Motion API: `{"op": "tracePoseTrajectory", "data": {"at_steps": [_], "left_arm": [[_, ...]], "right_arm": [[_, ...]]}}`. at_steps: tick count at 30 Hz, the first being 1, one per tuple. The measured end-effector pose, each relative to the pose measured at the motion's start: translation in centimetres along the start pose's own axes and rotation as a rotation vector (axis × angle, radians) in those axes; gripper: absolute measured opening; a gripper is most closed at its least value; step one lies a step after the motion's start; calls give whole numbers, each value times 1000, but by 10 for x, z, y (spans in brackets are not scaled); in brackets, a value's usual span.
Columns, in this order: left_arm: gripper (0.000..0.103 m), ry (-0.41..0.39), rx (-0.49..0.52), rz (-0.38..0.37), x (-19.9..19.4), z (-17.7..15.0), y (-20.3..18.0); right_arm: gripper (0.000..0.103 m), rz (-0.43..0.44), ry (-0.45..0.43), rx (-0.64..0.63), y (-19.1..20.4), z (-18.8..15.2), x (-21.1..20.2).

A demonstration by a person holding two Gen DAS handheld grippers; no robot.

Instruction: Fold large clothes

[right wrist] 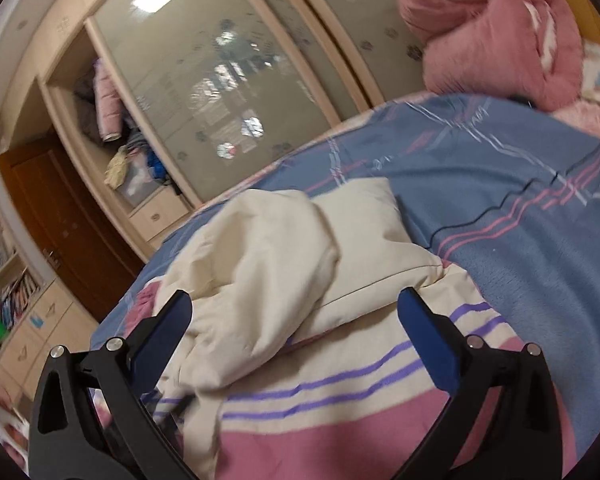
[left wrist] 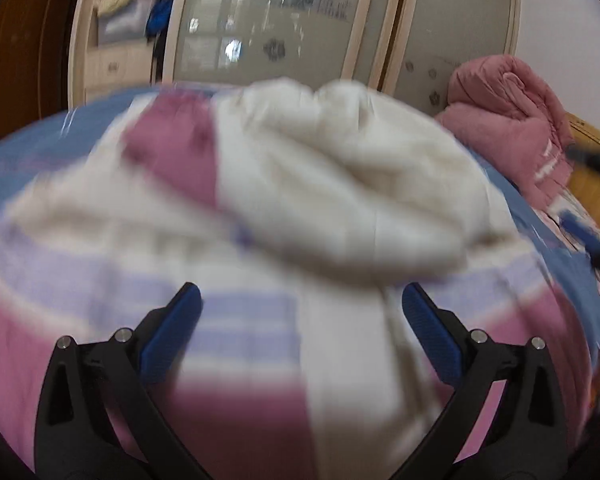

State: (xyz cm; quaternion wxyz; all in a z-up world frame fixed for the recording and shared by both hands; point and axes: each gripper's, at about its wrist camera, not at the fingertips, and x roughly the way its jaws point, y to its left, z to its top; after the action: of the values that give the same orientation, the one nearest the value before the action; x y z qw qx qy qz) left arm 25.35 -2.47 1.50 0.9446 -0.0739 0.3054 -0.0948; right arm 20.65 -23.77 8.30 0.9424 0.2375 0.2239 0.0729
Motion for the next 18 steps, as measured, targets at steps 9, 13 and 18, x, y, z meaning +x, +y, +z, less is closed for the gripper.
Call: {"op": "tracePoseTrajectory", "data": {"at_steps": [9, 13, 18], "left_arm": [[101, -141, 375, 126, -112, -126, -27], [101, -150, 290, 13, -168, -112, -29], [101, -227, 317, 17, -243, -94, -18]], "right_arm": [[102, 28, 10, -263, 38, -52, -81], [102, 12, 50, -325, 27, -95, -125], [102, -51, 104, -325, 10, -137, -169]]}}
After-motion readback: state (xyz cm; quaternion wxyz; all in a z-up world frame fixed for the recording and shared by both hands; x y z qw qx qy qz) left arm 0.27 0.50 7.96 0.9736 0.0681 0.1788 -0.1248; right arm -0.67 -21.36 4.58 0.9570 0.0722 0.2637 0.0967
